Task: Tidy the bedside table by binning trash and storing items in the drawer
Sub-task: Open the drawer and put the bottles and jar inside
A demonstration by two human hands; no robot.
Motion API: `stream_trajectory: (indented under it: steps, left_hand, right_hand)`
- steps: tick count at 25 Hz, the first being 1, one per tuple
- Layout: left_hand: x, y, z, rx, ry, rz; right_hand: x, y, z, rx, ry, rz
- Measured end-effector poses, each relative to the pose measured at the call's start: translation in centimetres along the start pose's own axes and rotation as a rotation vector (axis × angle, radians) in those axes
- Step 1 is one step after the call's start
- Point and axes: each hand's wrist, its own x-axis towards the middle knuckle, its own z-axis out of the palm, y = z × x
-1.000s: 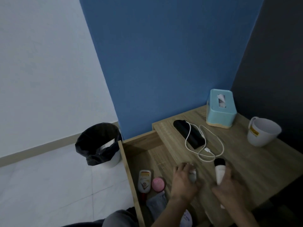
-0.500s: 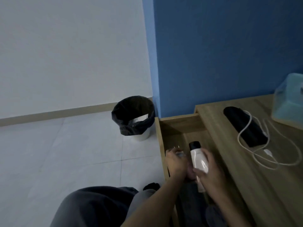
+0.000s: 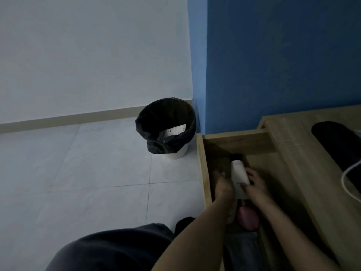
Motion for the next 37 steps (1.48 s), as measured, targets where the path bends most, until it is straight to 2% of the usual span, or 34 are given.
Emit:
stream_trajectory:
  steps: [3, 5, 7, 9, 10, 12, 13, 15, 17, 18, 22, 26, 28, 30, 32, 33, 35, 37]
  left_hand:
    - [-0.4, 0.3, -0.1, 0.07, -0.022, -0.051]
    - [-1.5, 1.1, 0.0, 0.156, 0.0, 0.022]
    - [-2.4, 1.9, 0.5, 0.281, 0.111, 0.122]
    - [-4.3, 3.7, 1.9, 0.381, 0.202, 0.343]
    - [-5.4, 4.9, 3.0, 0.382, 0.187, 0.482]
    - [-7.4, 6.9, 5.5, 0.382, 0.016, 0.733]
    - [-8.5, 7.5, 6.8, 0.416, -0.111, 0.813]
    - [-10.4, 7.9, 9.1, 0.524, -0.31, 0.89]
    - [-11.4, 7.8, 10.5, 0.674, -0.365, 0.876]
    - [-11.5, 7.9, 10.9, 0.739, -0.359, 0.866]
    - [-12.4, 9.0, 12.1, 0.857, -0.384, 0.854]
    - [-13.2, 9.2, 13.1, 0.921, -0.377, 0.826]
    - [-13.2, 9.0, 13.4, 0.868, -0.351, 0.8]
    - [-13.0, 8.7, 13.7, 0.778, -0.313, 0.75]
    - [-12.8, 8.1, 13.8, 0.694, -0.264, 0.751]
    - [-12.8, 7.6, 13.6, 0.647, -0.24, 0.775]
    - [-12.7, 6.4, 13.0, 0.591, -0.198, 0.854]
    - [-13.0, 5.5, 12.3, 0.55, -0.179, 0.899]
  right_hand:
    - [-0.9, -0.7, -0.5, -0.039, -0.035, -0.034]
    - [-2.6, -1.9, -1.7, -0.08, -0.018, -0.072]
    - [-4.8, -3.7, -3.4, -0.11, 0.049, -0.191]
    - [-7.9, -5.8, -6.8, -0.075, 0.199, -0.384]
    - [-9.5, -6.9, -8.9, -0.088, 0.33, -0.485]
    - [-10.8, -7.5, -12.9, -0.235, 0.62, -0.619]
    - [-10.7, -6.9, -15.0, -0.349, 0.695, -0.593]
    - [-10.4, -4.8, -18.0, -0.581, 0.623, -0.433]
    - [-10.6, -2.2, -19.4, -0.633, 0.481, -0.29]
    - [-10.8, -0.8, -19.8, -0.613, 0.478, -0.284]
    - [-11.5, 3.5, -22.2, -0.608, 0.642, -0.263]
    - [-12.5, 4.3, -24.6, -0.58, 0.73, 0.008]
    - [-12.7, 3.3, -24.4, -0.642, 0.77, -0.002]
    - [-13.1, 1.8, -23.1, -0.657, 0.75, -0.204]
    - [-13.9, -0.4, -21.5, -0.528, 0.643, -0.371]
    - [-14.1, -1.5, -20.7, -0.393, 0.56, -0.378]
    - [-13.6, -2.4, -19.2, -0.16, 0.407, -0.272]
    - [-13.1, -3.3, -17.9, -0.031, 0.356, -0.163]
